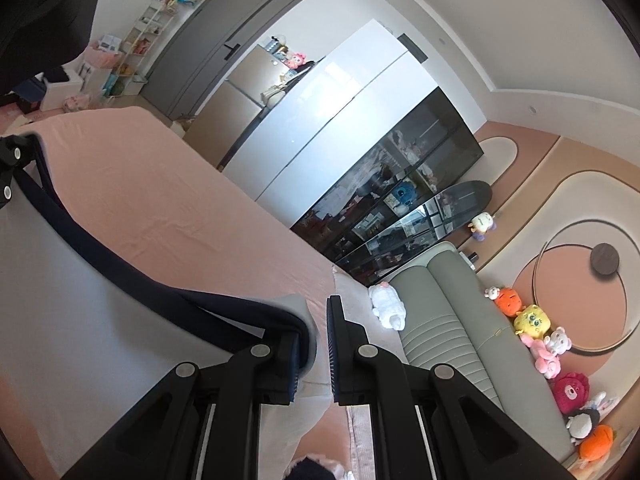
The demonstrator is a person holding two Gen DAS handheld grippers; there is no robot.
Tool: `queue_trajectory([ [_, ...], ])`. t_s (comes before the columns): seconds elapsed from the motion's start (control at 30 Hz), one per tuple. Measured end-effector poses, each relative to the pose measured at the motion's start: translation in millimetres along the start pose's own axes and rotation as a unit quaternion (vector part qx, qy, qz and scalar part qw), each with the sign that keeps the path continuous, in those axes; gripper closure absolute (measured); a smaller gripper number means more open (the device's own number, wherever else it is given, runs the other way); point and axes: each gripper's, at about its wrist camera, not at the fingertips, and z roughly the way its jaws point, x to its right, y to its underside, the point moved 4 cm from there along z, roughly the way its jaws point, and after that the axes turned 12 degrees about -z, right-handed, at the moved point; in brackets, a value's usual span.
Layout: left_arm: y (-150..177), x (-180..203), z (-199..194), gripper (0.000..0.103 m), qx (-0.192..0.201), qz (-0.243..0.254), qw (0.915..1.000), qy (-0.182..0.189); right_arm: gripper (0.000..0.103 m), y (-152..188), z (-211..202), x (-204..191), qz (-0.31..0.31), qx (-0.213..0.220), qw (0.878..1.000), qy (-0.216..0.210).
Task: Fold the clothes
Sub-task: 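Lift the shirt by its navy trim with both grippers and stretch it open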
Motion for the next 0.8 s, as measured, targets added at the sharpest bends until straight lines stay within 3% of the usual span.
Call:
queue_trajectory([
  [0.23,-97,-30,12,0.063,0.070,-0.048,0.9964,-0.005,0.096,-55,58,51,0.047,0.029,0.997,0.053],
  [0.4,-118,-44,0,0.063,0.135,-0.074,0.9878,-0.022,0.096,-72,71,75,0.092,0.058,0.992,0.059],
  [0.5,-95,-33,2,0.063,0.167,-0.064,0.9832,-0.037,0.096,-61,73,60,0.092,0.065,0.991,0.066],
  [0.6,-48,-7,26,0.063,0.161,-0.044,0.9853,-0.035,0.096,-34,83,20,0.086,0.050,0.995,0.026],
  [0.7,17,32,72,0.064,0.108,-0.041,0.9933,0.001,0.096,14,97,-41,0.099,0.012,0.994,-0.043],
  [0.8,99,74,131,0.064,0.004,-0.047,0.9975,0.052,0.096,71,113,-118,0.091,-0.043,0.989,-0.110],
])
